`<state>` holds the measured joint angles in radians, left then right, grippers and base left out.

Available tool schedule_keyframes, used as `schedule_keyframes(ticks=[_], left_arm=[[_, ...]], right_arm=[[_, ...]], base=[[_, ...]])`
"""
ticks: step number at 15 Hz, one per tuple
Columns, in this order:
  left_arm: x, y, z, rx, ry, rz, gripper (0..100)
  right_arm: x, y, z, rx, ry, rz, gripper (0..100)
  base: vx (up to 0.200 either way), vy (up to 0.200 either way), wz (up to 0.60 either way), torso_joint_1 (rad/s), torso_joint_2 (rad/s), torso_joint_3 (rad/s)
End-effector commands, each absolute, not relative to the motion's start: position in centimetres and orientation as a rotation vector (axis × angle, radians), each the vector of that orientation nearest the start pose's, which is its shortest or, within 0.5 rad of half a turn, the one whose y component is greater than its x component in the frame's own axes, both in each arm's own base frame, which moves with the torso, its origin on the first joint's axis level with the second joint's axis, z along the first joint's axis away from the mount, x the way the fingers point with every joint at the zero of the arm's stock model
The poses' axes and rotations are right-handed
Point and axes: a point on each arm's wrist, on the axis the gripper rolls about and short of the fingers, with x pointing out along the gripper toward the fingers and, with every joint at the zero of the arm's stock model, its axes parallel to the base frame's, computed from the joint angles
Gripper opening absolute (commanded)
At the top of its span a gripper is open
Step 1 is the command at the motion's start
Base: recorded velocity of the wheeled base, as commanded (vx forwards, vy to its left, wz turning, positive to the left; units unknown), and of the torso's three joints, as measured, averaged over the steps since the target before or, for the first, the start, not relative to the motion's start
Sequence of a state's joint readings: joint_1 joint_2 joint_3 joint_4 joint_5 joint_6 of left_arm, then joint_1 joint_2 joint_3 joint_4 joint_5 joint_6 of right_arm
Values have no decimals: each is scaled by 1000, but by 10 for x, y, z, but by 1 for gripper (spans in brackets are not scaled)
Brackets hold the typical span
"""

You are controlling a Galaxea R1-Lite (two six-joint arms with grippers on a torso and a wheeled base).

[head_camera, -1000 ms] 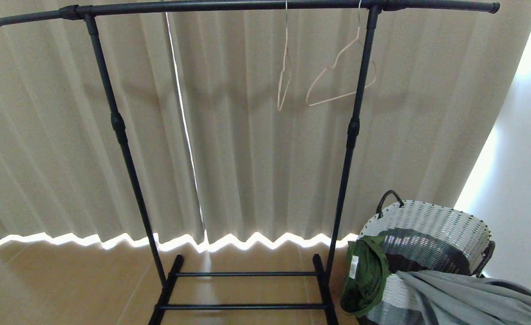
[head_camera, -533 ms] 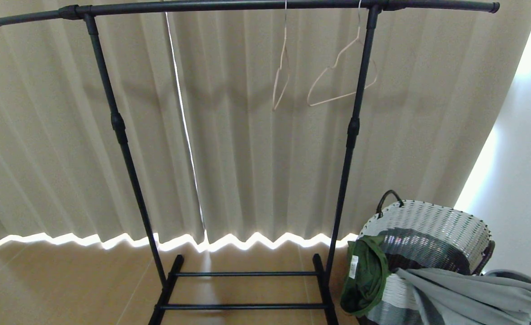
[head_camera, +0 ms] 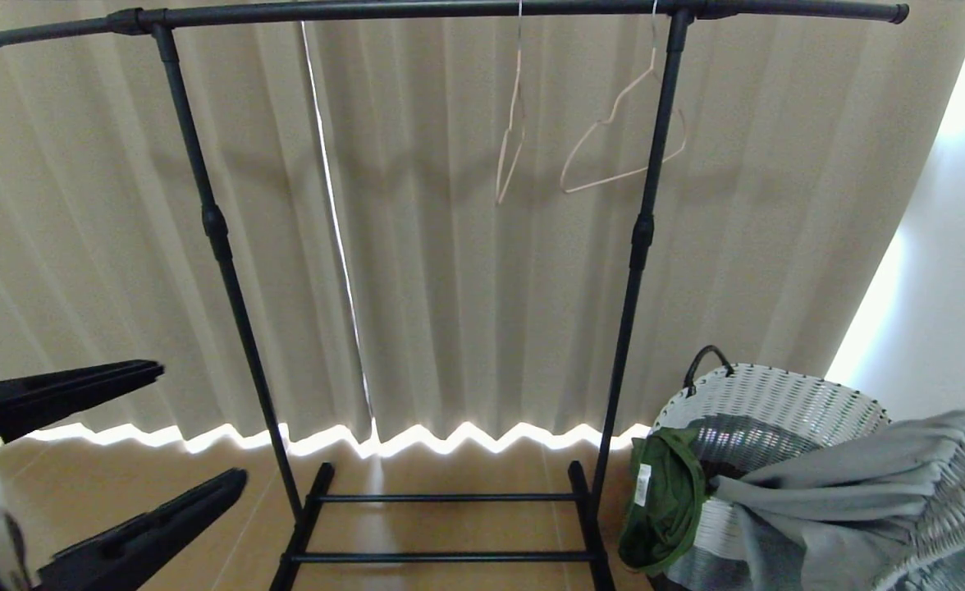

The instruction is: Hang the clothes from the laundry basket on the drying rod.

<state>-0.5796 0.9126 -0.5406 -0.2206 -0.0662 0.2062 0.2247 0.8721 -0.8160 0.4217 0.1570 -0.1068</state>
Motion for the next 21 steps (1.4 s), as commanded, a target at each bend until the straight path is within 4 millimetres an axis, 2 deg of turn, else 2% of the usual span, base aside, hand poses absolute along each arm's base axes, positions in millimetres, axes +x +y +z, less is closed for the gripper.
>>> schedule_keyframes(ticks=[1,3,4,5,8,11,12,17,19,21], left_arm=[[130,-117,213,285,196,-706,100],[135,-146,203,317,243,-744,100],[130,-169,200,302,271,-803,100],[125,-182,200,289,280,-828,100],[122,-242,195,253,324,-818,100],[129,-276,187,260,343,-838,100],[137,-295,178,262,365,-832,100],[154,-332,157,235,409,-816,100],[155,-335,156,223,412,-814,100],[166,-358,139,138,459,-747,100]], right_arm=[[103,29,259,-90,468,416,0],[114,35,269,-51,446,428,0],[123,41,274,-42,425,450,0],[126,44,276,-41,413,465,0],[141,57,279,-41,366,515,0],[142,58,282,-40,349,522,0],[141,59,284,-41,338,531,0],[131,63,293,-42,287,578,0],[130,63,293,-42,284,583,0],[122,62,296,-33,262,602,0]], base=[[0,0,0,0,0,0],[0,0,0,0,0,0],[0,0,0,0,0,0],[0,0,0,0,0,0],[0,0,0,0,0,0],[0,0,0,0,0,0],[0,0,0,0,0,0],[0,0,0,0,0,0],[0,0,0,0,0,0],[0,0,0,0,0,0]])
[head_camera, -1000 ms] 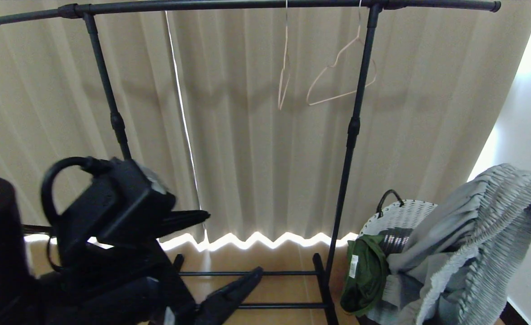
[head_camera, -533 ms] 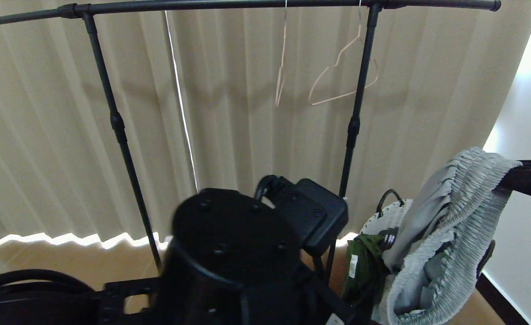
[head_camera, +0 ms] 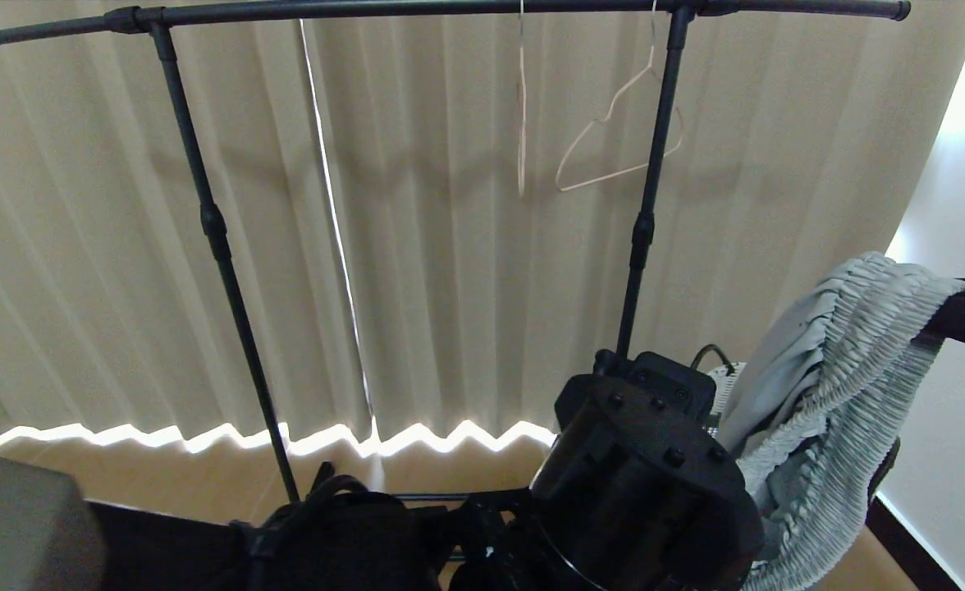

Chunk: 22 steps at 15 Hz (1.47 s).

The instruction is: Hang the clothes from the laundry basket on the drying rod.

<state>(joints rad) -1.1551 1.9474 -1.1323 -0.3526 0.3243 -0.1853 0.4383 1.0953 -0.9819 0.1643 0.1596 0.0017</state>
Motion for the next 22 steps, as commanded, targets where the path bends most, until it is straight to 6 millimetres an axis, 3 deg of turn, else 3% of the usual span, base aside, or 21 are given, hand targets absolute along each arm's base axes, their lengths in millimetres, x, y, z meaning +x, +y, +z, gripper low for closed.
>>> schedule_keyframes(ticks=[1,7,8,12,15,20,22], left_arm=[[167,-361,135,138,468,-742,100],[166,-360,111,180,518,-701,100],[166,-358,110,185,518,-691,0],[144,-349,97,266,538,-675,0],[104,-326,106,316,517,-703,0],[80,-268,196,165,345,-791,0],[79,-236,222,213,306,-781,0]], right_arm=[[120,61,298,-29,255,602,0],[112,57,302,-25,224,596,0],[111,57,302,-25,221,595,0],[111,57,301,-26,224,593,0],[118,60,297,-31,251,591,0],[153,77,305,-36,284,593,0],[167,84,317,-31,261,595,0]], base=[[0,0,0,0,0,0],[0,0,0,0,0,0],[0,0,0,0,0,0],[0,0,0,0,0,0],[0,0,0,0,0,0],[0,0,0,0,0,0],[0,0,0,0,0,0]])
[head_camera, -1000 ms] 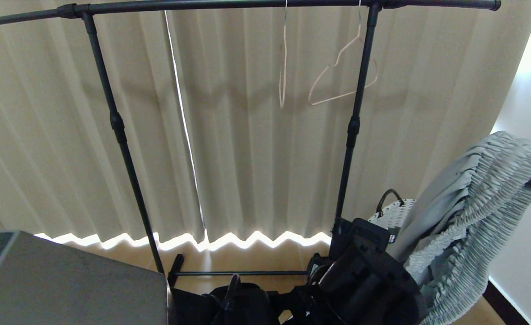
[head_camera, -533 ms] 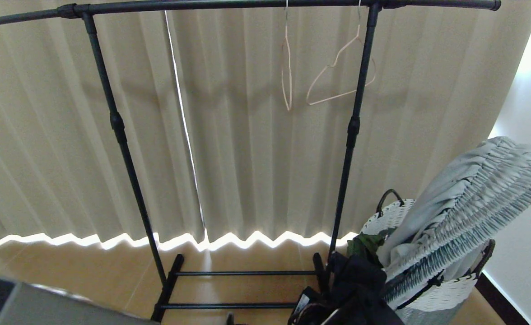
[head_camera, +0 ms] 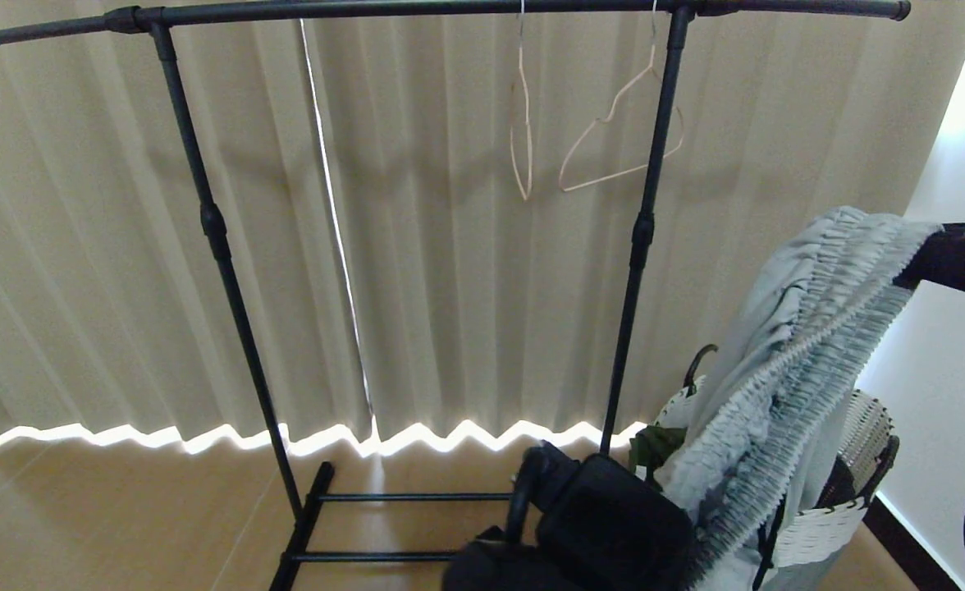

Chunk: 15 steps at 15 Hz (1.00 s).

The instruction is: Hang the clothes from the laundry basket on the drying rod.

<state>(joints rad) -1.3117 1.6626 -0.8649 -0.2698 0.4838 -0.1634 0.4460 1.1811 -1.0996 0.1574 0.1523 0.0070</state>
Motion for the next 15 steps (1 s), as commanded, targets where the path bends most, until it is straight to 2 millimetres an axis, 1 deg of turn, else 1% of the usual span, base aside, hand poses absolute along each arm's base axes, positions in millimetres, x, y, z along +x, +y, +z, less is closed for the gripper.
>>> schedule_keyframes(ticks=[1,2,3,5,6,7,8,9,10,12,14,15], left_arm=[[83,-221,233,218,282,-767,0],[86,-212,240,220,259,-761,0],[98,-192,252,221,210,-732,0],[114,-165,273,171,153,-713,0],[119,-157,279,153,140,-703,0],[129,-144,292,123,116,-671,0],[134,-138,301,105,95,-652,0],[137,-132,315,81,55,-629,0],[138,-129,326,69,31,-616,0],[134,-122,354,37,-32,-599,0],[135,-116,373,28,-80,-574,0],[136,-115,377,47,-102,-563,0]], right_arm=[[172,89,322,-31,250,608,0],[173,93,328,-30,235,624,0],[181,98,335,-29,219,632,0],[191,105,347,-23,187,642,0],[193,108,351,-21,172,651,0],[196,116,358,-20,152,675,0],[196,119,363,-17,135,689,0],[197,123,367,-14,123,700,0],[198,125,370,-13,114,706,0],[202,130,380,1,40,716,0],[208,133,389,20,-52,716,0],[208,133,395,29,-83,716,0]], base=[[0,0,0,0,0,0],[0,0,0,0,0,0],[0,0,0,0,0,0],[0,0,0,0,0,0],[0,0,0,0,0,0],[0,0,0,0,0,0],[0,0,0,0,0,0],[0,0,0,0,0,0],[0,0,0,0,0,0],[0,0,0,0,0,0],[0,0,0,0,0,0],[0,0,0,0,0,0]])
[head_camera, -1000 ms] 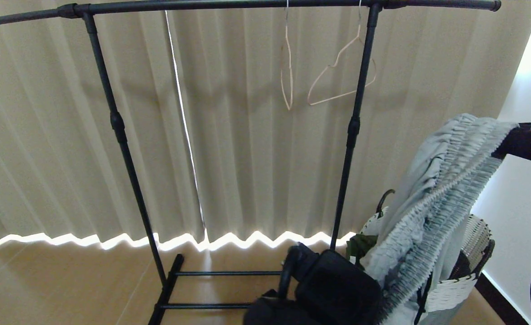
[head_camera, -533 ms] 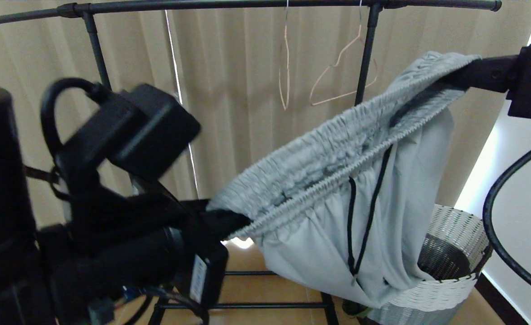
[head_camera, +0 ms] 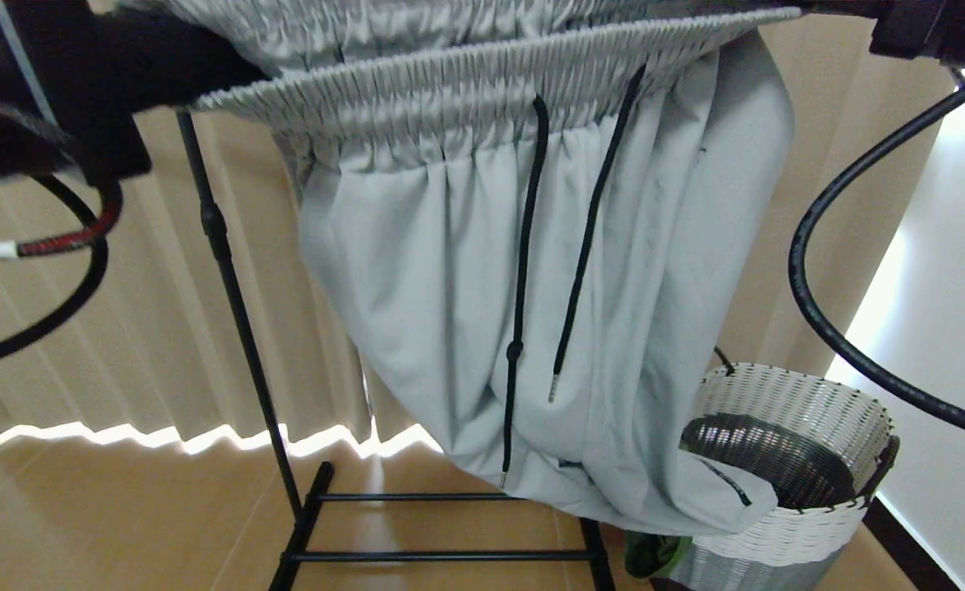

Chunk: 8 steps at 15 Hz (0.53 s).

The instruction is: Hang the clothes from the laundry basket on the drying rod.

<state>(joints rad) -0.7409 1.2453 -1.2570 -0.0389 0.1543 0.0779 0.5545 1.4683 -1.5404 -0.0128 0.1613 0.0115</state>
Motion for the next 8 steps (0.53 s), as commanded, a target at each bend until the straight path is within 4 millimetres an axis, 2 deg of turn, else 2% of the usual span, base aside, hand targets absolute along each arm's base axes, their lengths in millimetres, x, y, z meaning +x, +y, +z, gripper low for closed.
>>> schedule_keyframes(ticks=[1,4,6,8], left_arm=[[139,-117,380,67,-114,-556,0],[148,-125,394,59,-150,-554,0],[156,-131,390,75,-130,-556,0],[165,-139,371,134,-65,-552,0]], right_arm=[[205,132,403,35,-114,716,0],[200,129,420,49,-176,716,0],[201,129,413,44,-147,710,0],[205,130,394,28,-82,700,0]], base=[[0,0,0,0,0,0],[0,0,0,0,0,0],[0,0,0,0,0,0],[0,0,0,0,0,0]])
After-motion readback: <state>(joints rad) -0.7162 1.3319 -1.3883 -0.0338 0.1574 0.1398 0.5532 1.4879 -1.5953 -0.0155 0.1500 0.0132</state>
